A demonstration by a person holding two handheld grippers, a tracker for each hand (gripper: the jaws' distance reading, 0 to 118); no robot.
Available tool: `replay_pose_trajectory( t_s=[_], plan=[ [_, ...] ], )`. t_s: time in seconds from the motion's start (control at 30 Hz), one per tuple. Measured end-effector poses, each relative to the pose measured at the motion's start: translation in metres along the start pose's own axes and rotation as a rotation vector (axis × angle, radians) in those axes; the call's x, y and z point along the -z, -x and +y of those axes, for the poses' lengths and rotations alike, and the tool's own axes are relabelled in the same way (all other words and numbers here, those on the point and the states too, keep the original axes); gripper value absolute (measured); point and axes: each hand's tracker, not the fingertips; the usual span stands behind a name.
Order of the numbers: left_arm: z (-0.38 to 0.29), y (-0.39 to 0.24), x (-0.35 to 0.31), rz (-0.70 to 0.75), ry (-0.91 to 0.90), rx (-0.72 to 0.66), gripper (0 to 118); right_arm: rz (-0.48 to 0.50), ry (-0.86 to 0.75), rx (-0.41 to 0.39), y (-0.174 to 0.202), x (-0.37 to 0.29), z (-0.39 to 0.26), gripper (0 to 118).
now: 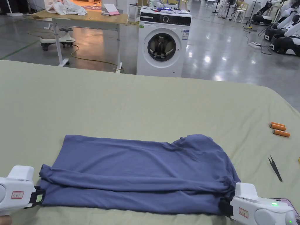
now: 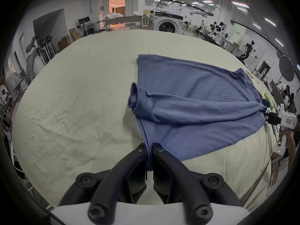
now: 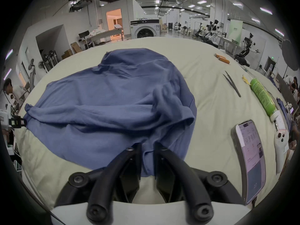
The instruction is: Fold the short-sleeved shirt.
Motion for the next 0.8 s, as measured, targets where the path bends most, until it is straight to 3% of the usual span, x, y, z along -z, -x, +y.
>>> replay_pose_trajectory(
  t_s=[0.33, 0.5, 0.8],
  plan=[
    [0.013, 0.005, -0.040, -0.034, -0.110, -0.011, 2, -0.017, -0.048, -0.033, 0.007, -0.063, 0.026, 9],
    [0.017, 0.012, -0.080, -0.033, -0.182, -0.023, 2, -0.042, -0.084, -0.087, 0.009, -0.109, 0.036, 9],
    [-0.053, 0.023, -0.096, -0.026, -0.111, -0.057, 2, -0.024, -0.009, -0.108, 0.017, -0.139, -0.028, 9]
  ],
)
